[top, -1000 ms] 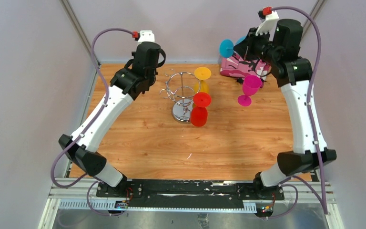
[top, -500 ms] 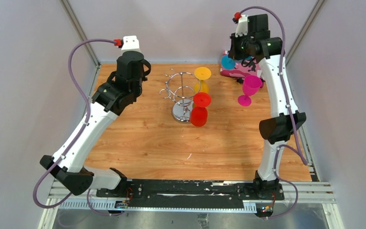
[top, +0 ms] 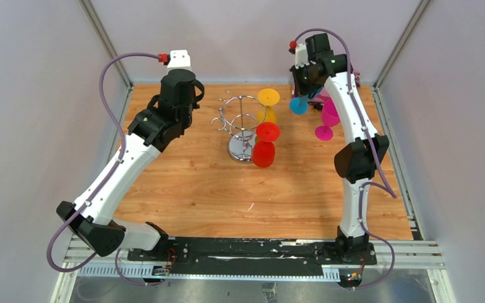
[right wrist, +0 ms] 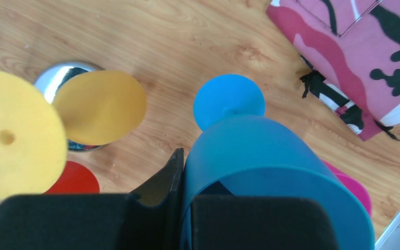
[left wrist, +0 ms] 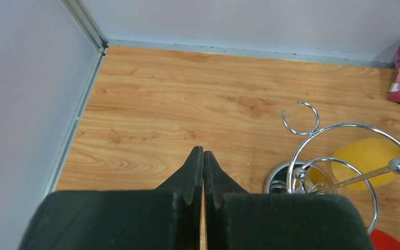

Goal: Take the wine glass off the wine glass rack

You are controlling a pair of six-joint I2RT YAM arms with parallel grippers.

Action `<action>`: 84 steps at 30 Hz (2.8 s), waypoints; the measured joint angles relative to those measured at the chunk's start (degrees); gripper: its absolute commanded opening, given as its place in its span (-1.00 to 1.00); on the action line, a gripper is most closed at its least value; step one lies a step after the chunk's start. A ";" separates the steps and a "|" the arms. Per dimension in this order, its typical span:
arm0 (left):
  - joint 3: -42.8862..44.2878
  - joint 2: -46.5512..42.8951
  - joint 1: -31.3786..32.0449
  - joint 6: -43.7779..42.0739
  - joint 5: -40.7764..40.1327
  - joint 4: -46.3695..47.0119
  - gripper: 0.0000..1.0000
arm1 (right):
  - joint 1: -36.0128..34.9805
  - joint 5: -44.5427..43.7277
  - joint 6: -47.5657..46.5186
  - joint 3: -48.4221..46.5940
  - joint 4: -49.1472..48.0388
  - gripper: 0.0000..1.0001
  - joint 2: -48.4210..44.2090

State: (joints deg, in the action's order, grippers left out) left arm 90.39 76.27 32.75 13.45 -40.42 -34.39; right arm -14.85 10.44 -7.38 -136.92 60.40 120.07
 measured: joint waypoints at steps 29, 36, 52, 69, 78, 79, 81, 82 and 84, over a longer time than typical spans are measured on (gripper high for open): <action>-1.99 -0.02 0.00 -1.09 0.81 2.16 -1.00 | 0.00 -3.08 -1.46 0.07 1.14 -1.00 13.49; -2.34 -0.02 0.00 -1.18 0.79 2.64 -1.00 | 0.00 -4.20 -1.46 0.09 1.11 -0.93 14.14; -3.10 -0.02 0.00 -1.29 0.74 2.82 -1.00 | 0.00 -4.48 -1.16 1.88 0.02 -0.17 13.77; -3.48 -0.02 0.00 -1.27 0.79 2.91 -1.00 | -0.81 -4.68 -0.87 4.37 -0.90 -0.16 1.25; -3.48 -0.02 0.00 -1.29 0.79 3.06 -1.00 | -1.99 -4.94 2.01 11.61 -6.62 -0.19 -10.47; -3.50 -0.02 0.00 -1.29 0.79 3.08 -1.00 | -1.99 -3.87 3.02 13.64 -7.89 -0.21 -12.39; -3.58 -0.02 0.00 -1.29 0.81 3.13 -1.00 | -1.99 -0.76 5.35 17.14 -10.99 -0.25 -15.67; -3.65 -0.02 0.00 -1.31 0.83 3.15 -1.00 | -1.99 1.55 6.99 18.95 -13.11 -0.27 -17.33; -3.72 -0.02 0.00 -1.31 0.87 3.17 -1.00 | -1.99 5.33 10.19 21.97 -17.00 -0.32 -19.80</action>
State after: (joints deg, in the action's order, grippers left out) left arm 86.67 76.25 32.75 12.14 -39.55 -31.22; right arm -16.84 15.77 2.81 -114.96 43.40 100.27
